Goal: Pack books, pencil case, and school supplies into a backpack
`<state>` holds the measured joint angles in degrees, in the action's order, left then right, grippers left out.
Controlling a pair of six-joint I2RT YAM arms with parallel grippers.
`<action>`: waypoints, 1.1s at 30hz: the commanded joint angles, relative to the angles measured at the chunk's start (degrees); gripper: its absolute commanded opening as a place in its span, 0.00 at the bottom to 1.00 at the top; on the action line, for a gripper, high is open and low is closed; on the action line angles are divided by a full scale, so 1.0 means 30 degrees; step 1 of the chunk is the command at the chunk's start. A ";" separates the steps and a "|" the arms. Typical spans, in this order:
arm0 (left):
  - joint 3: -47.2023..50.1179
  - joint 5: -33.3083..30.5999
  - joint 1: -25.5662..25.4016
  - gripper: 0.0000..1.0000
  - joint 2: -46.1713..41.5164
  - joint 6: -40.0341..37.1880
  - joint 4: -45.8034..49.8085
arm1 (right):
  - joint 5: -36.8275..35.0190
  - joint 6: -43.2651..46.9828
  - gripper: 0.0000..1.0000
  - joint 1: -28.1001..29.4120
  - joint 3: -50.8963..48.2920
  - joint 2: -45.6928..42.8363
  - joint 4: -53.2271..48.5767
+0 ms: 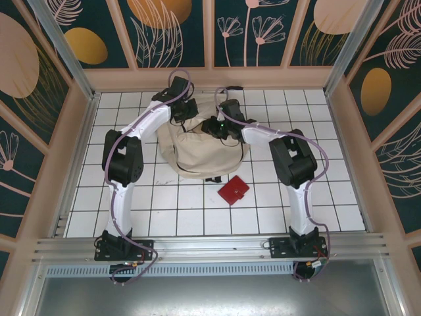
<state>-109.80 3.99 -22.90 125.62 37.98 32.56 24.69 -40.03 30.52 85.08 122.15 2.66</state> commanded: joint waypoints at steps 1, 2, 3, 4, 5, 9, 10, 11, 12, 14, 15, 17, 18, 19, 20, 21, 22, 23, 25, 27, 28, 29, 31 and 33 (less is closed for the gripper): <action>0.0187 0.0539 0.0047 0.00 -0.0771 -0.0216 -0.0129 | -0.0170 -0.0233 0.22 0.0167 0.1075 0.0806 0.1163; 0.0183 0.0546 0.0056 0.00 -0.0792 -0.0236 -0.0121 | -0.0137 -0.0274 0.21 0.0167 0.1069 0.0862 0.1734; 0.0198 0.0561 0.0073 0.00 -0.0807 -0.0237 -0.0100 | 0.0061 -0.0279 0.19 0.0167 0.0962 0.0886 0.2561; 0.0212 0.0607 0.0063 0.00 -0.0800 -0.0233 -0.0130 | 0.0205 -0.0301 0.17 0.0167 0.0817 0.0886 0.3329; 0.0172 0.0676 0.0054 0.00 -0.0802 -0.0237 -0.0112 | 0.0330 -0.0412 0.17 0.0167 0.0745 0.0944 0.4064; 0.0174 0.0854 0.0072 0.00 -0.0771 -0.0144 -0.0148 | 0.0721 -0.0804 0.08 0.0519 0.1425 0.1581 0.4357; 0.0227 0.0877 0.0073 0.00 -0.0800 -0.0147 -0.0177 | 0.0666 -0.0701 0.08 0.0519 0.1464 0.1571 0.4141; 0.0263 0.0890 0.0072 0.00 -0.0800 -0.0134 -0.0202 | 0.0349 -0.0487 0.08 0.0546 0.1338 0.1321 0.3678; 0.0304 0.0867 0.0072 0.00 -0.0800 -0.0149 -0.0215 | -0.0084 -0.0107 0.10 0.0564 0.1073 0.0895 0.3149; 0.0337 0.0911 0.0073 0.00 -0.0800 -0.0177 -0.0272 | -0.0636 0.0704 0.14 0.0605 0.0183 -0.0387 0.2151; 0.0338 0.0929 0.0073 0.00 -0.0800 -0.0204 -0.0306 | -0.0795 0.1020 0.17 0.0607 -0.0659 -0.1343 0.1852; 0.0357 0.0937 0.0073 0.00 -0.0794 -0.0236 -0.0390 | -0.0772 0.1493 0.27 0.0607 -0.2511 -0.3309 0.1638; 0.0359 0.0949 0.0073 0.00 -0.0771 -0.0237 -0.0448 | -0.0879 0.1602 0.33 0.0607 -0.3492 -0.4423 0.1561; 0.0342 0.0949 0.0073 0.00 -0.0743 -0.0258 -0.0475 | -0.0943 0.1632 0.37 0.0609 -0.4354 -0.5394 0.1451; 0.0342 0.0923 0.0073 0.00 -0.0735 -0.0265 -0.0543 | -0.1175 0.1682 0.42 0.0607 -0.5344 -0.6478 0.1300; 0.0381 0.0924 0.0073 0.00 -0.0699 -0.0263 -0.0610 | -0.1709 0.1629 0.46 0.0607 -0.6293 -0.7507 0.0996; 0.0387 0.0944 0.0073 0.00 -0.0710 -0.0281 -0.0598 | -0.2300 0.1478 0.50 0.0607 -0.7003 -0.8297 0.0479; 0.0423 0.0954 0.0073 0.00 -0.0732 -0.0295 -0.0653 | -0.3143 0.1329 0.53 0.0579 -0.7801 -0.9131 -0.0270; 0.0525 0.0960 0.0073 0.00 -0.0762 -0.0365 -0.0748 | -0.4952 0.0831 0.58 0.0578 -0.9079 -1.0408 -0.1864; 0.0628 0.0953 0.0073 0.00 -0.0800 -0.0437 -0.0818 | -0.6487 0.0083 0.63 0.0524 -1.0328 -1.1698 -0.3336; 0.0679 0.0966 0.0073 0.00 -0.0815 -0.0450 -0.0840 | -0.6953 -0.0272 0.64 0.0519 -1.0929 -1.2221 -0.3741; 0.0725 0.0957 0.0073 0.00 -0.0830 -0.0491 -0.0884 | -0.7430 -0.0702 0.65 0.0548 -1.1472 -1.2747 -0.4196; 0.0805 0.0929 0.0073 0.00 -0.0880 -0.0522 -0.0949 | -0.7952 -0.1548 0.66 0.0592 -1.2393 -1.3555 -0.4929; 0.0904 0.0887 0.0075 0.00 -0.0928 -0.0582 -0.1008 | -0.7819 -0.2219 0.67 0.0702 -1.3030 -1.3834 -0.5285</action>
<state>-107.94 5.61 -22.59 125.60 37.56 30.63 5.43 -42.26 32.03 48.56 82.41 -7.16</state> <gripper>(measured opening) 0.049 0.667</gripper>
